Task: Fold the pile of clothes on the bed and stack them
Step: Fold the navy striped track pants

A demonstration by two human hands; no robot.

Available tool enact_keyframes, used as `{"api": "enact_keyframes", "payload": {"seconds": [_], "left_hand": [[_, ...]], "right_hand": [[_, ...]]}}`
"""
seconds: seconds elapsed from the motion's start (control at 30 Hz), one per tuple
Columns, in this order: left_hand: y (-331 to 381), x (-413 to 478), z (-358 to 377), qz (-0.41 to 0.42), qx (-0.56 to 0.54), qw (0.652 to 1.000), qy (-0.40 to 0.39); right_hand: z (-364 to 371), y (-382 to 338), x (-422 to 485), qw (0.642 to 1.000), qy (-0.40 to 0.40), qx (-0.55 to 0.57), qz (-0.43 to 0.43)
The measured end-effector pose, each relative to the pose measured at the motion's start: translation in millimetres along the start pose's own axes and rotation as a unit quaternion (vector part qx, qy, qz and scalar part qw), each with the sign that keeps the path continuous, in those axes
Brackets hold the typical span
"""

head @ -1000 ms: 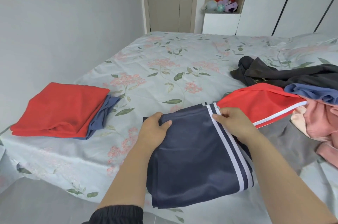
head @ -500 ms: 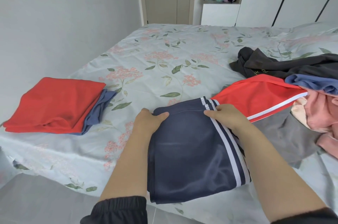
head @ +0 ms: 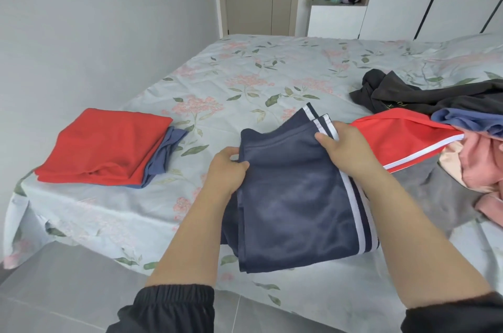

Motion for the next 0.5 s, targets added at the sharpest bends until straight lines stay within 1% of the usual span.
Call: {"api": "enact_keyframes", "payload": {"seconds": [0.03,0.07,0.13,0.2,0.27,0.3,0.33,0.37,0.4,0.43,0.47,0.5], "left_hand": [[-4.0,-0.4,0.5,0.034,0.057,0.997,0.031],[-9.0,-1.5,1.6,0.067,0.122,0.989,0.054],[-18.9,-4.6,3.6,0.113,0.240,0.961,0.076],[-17.3,-4.4,0.6,0.155,0.291,0.937,0.118],[-10.2,-5.8,-1.6,0.241,0.269,0.919,0.155],[-8.8,-8.4,0.0,0.288,0.269,0.909,0.137],[-9.8,-12.9,3.6,0.325,0.297,0.894,0.087],[-15.7,-18.7,8.3,0.343,0.349,0.872,0.020],[-25.9,-24.5,12.5,0.335,0.408,0.848,-0.048],[-37.3,-28.3,14.4,0.306,0.457,0.829,-0.103],[-46.9,-29.1,13.3,0.276,0.483,0.820,-0.132],[-53.1,-27.4,10.4,0.254,0.489,0.824,-0.135]], "right_hand": [[9.7,5.3,-4.0,1.000,0.014,-0.024,0.012],[19.1,11.3,-10.4,0.998,0.010,-0.057,0.038],[29.4,20.1,-20.3,0.992,0.005,-0.103,0.070],[25.7,13.8,-18.2,0.993,0.046,-0.104,0.031],[18.4,-1.0,-15.0,0.986,0.096,-0.125,-0.057],[17.2,-7.3,-16.4,0.981,0.103,-0.136,-0.097],[18.0,-10.9,-21.2,0.977,0.078,-0.149,-0.134],[20.6,-10.7,-28.9,0.971,0.027,-0.168,-0.166],[25.0,-5.7,-38.7,0.962,-0.045,-0.201,-0.180],[29.7,3.2,-49.0,0.947,-0.121,-0.245,-0.168],[32.7,14.1,-56.9,0.931,-0.173,-0.290,-0.140],[34.3,23.0,-61.6,0.920,-0.189,-0.323,-0.113]]}}
Point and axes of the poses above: each hand's wrist, its own x-axis towards the middle knuckle, its own z-axis out of the palm, y = z × x, the point moved 1 cm from there along x, towards the middle knuckle, and after that the axes turned 11 degrees about y, right-handed, at the moved point
